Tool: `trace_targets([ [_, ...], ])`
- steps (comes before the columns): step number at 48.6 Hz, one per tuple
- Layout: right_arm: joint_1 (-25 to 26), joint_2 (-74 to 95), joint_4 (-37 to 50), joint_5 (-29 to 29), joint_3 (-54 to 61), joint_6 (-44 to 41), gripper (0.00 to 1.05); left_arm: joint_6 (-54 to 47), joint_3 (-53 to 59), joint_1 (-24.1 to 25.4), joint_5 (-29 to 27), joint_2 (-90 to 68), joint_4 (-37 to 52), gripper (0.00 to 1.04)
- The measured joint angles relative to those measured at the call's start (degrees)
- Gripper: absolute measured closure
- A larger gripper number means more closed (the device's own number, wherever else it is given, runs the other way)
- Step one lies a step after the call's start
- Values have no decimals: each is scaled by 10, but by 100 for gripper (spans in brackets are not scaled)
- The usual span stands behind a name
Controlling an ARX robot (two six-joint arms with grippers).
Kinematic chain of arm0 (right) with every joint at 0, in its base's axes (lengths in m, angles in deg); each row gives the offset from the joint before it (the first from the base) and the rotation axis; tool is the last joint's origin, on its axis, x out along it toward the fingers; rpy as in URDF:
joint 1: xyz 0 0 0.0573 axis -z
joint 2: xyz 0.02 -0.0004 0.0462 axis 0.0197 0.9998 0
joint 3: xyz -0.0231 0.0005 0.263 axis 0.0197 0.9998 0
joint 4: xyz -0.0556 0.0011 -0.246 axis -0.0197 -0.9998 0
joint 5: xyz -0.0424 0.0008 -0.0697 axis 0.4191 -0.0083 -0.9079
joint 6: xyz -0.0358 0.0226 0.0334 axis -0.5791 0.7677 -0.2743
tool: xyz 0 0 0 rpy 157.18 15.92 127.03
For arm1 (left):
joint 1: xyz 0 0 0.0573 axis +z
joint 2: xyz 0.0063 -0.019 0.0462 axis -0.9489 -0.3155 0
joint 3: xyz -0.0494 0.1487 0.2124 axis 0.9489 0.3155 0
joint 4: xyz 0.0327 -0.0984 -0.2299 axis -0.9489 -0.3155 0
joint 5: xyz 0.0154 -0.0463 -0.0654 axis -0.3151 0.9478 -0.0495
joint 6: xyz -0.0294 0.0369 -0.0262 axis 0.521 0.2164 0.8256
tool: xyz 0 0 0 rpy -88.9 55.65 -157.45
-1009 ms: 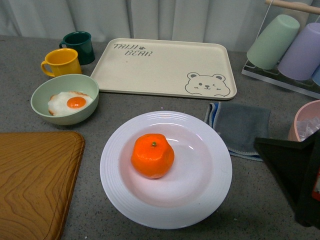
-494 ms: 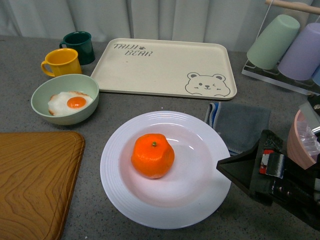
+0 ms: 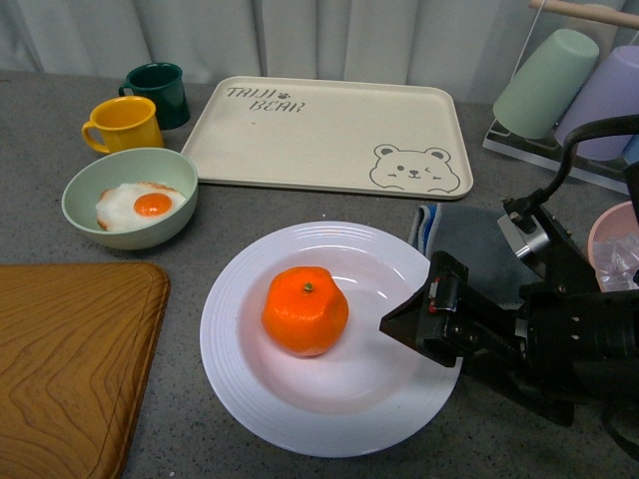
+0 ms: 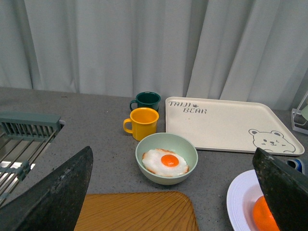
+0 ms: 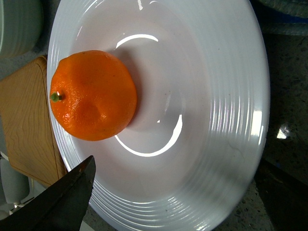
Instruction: Place orange and plate with both arms
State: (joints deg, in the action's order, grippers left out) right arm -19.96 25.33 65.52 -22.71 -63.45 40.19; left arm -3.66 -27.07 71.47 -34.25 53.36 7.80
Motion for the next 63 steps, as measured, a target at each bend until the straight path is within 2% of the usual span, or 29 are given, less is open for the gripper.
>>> trace_targets([
  [29,14,84,-50,0,-104,53,9,0,0,0,0,0,0,7],
  [38,15,98,-111,-21,-139,62,36,0,0,0,0,0,0,7],
  [42,14,104,-143,-31,-152,62,54,0,0,0,0,0,0,7],
  [47,13,110,-172,-40,-162,57,72,0,0,0,0,0,0,7],
  [51,11,113,-189,-27,-165,48,84,0,0,0,0,0,0,7],
  [63,15,101,-159,5,-158,50,93,0,0,0,0,0,0,7],
])
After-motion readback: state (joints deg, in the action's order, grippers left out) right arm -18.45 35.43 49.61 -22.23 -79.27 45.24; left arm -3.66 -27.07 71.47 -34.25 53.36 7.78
